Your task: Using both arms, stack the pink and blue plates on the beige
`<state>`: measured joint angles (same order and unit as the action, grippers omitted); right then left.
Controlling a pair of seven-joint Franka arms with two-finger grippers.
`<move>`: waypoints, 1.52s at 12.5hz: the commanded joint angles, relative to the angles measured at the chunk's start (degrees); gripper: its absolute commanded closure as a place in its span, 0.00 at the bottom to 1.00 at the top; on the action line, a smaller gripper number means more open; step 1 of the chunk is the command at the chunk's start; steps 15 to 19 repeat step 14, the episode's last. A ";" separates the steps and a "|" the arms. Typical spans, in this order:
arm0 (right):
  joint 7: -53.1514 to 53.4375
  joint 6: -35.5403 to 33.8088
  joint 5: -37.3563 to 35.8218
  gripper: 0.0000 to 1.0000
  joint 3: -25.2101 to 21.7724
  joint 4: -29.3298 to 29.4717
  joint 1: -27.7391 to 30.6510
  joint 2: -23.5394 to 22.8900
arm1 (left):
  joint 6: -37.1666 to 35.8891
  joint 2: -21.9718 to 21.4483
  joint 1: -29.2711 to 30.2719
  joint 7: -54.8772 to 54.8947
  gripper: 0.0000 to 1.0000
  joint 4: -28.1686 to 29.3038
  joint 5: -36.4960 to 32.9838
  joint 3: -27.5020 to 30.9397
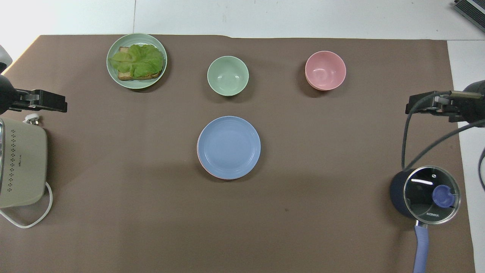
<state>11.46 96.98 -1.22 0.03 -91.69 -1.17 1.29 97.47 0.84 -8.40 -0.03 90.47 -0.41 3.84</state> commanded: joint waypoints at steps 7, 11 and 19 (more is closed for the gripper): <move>-4.95 -3.37 0.07 0.00 0.50 3.02 1.78 -1.82 | -0.62 -0.40 0.76 0.29 0.00 0.15 -0.56 -0.50; -8.03 -4.34 0.16 0.00 0.50 1.69 1.70 -0.94 | -0.62 -0.31 0.76 0.29 0.00 0.15 -0.56 -0.50; -7.95 -4.52 0.25 0.00 0.59 1.69 1.69 -0.94 | -0.62 -0.40 0.76 0.29 0.00 0.14 -0.65 -0.50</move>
